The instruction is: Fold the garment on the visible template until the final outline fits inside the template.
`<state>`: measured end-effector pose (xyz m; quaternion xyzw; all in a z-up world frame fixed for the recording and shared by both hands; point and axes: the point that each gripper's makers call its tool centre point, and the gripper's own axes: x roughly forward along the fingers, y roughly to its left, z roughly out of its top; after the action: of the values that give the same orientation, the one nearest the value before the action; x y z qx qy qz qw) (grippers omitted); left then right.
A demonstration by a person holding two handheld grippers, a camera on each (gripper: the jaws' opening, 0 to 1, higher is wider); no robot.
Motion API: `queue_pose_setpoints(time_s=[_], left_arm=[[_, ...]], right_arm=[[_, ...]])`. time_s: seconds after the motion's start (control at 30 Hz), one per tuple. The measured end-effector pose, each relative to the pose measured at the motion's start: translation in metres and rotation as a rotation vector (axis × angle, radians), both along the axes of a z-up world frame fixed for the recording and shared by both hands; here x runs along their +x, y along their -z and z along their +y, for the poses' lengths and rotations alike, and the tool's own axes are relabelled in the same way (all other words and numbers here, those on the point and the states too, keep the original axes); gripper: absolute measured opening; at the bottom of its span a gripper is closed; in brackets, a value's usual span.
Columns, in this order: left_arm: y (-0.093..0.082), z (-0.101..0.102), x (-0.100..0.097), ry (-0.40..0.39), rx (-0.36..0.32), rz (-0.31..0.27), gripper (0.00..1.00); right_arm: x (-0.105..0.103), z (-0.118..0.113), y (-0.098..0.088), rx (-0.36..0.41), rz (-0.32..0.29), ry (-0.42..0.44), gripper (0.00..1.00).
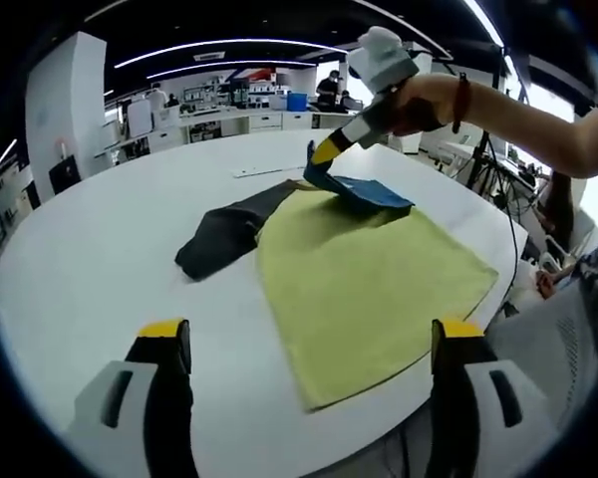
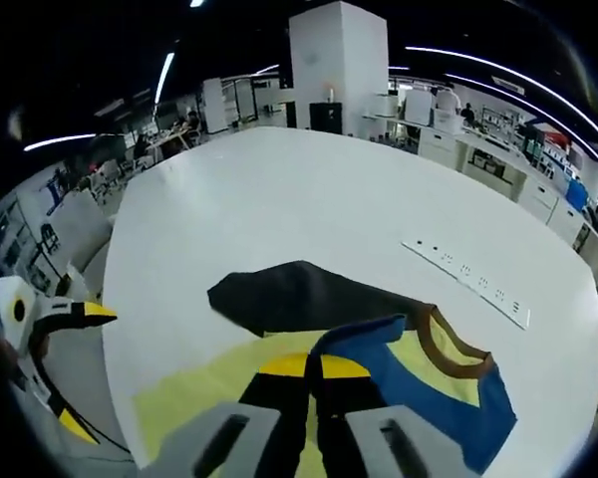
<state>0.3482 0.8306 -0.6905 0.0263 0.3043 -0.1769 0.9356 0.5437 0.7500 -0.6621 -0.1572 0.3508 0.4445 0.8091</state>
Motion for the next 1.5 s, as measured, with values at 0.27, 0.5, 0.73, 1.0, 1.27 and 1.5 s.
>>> queue_pose_setpoints(time_s=[0.27,0.5,0.73,1.0,1.27,1.5], left_arm=[[0.004,0.002,-0.001,-0.003,-0.003,0.006,0.98],[0.006,0.000,-0.005,-0.010,-0.007,0.014,0.97],[0.008,-0.007,-0.008,0.005,-0.010,0.026,0.98],[0.005,-0.004,-0.005,-0.013,-0.002,0.013,0.99],[0.003,0.000,-0.003,-0.021,0.004,0.006,0.99],[-0.005,-0.003,0.003,-0.019,-0.009,-0.022,0.99]], right_arm=[[-0.003,0.002,0.022,-0.043,0.020,-0.018,0.00],[-0.005,0.003,0.051,-0.070,0.048,-0.015,0.00],[-0.015,0.025,0.062,0.044,0.131,0.007,0.00],[-0.017,0.023,0.067,0.018,0.106,-0.029,0.33],[0.004,-0.012,0.059,0.009,0.071,0.070,0.62],[0.014,-0.062,0.059,0.015,0.096,0.146,0.64]])
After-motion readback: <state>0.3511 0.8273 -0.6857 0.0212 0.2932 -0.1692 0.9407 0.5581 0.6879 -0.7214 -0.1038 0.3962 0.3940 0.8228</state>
